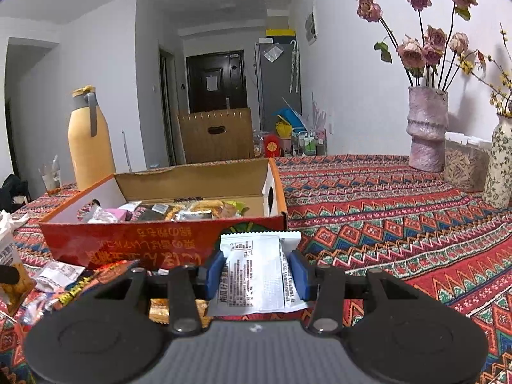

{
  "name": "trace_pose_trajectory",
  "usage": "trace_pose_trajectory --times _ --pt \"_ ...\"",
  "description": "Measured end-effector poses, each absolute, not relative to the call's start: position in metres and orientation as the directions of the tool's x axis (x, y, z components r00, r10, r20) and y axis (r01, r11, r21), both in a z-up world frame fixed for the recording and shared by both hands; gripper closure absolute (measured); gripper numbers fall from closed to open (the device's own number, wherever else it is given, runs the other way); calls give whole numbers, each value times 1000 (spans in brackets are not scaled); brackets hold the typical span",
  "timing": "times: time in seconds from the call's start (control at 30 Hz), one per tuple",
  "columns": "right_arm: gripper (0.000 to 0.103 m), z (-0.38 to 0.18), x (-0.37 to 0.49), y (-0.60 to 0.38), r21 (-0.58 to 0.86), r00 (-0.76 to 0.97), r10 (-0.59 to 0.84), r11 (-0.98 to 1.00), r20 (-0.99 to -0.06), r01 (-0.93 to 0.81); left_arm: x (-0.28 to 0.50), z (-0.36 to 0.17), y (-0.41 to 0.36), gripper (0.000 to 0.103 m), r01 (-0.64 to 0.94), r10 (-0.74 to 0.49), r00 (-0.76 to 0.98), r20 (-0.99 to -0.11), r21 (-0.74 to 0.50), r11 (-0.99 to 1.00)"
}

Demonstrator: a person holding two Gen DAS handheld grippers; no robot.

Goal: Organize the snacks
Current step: 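Grasp the white oat-crisp packet with the left tool while the right tool holds the wrapper, then carry the white wrapper and oat-crisp packet over the box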

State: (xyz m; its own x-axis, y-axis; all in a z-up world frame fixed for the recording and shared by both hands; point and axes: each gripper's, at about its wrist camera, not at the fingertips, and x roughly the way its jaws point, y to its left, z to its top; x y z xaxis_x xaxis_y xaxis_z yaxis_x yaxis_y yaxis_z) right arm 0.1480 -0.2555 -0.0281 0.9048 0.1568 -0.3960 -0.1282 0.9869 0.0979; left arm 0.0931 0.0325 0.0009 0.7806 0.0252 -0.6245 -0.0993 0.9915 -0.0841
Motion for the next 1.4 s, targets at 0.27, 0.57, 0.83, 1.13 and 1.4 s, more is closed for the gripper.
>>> trace_pose_trajectory --times 0.27,0.57,0.83,1.13,1.4 --pt "59 -3 150 -242 80 920 184 983 -346 -166 102 33 30 76 -95 13 837 -547 -123 988" --pt "59 28 179 -217 49 929 219 975 -300 -215 137 65 22 76 -90 -1 875 -484 -165 982" --pt "59 36 220 -203 37 928 220 975 -300 -219 181 71 15 76 -115 29 889 -456 -160 980" --pt "59 13 257 -204 69 933 181 983 -312 -167 225 40 19 76 -133 44 882 -469 -157 979" --pt "59 1 263 -202 76 916 182 983 -356 -166 234 24 25 76 -137 42 864 -501 -153 979"
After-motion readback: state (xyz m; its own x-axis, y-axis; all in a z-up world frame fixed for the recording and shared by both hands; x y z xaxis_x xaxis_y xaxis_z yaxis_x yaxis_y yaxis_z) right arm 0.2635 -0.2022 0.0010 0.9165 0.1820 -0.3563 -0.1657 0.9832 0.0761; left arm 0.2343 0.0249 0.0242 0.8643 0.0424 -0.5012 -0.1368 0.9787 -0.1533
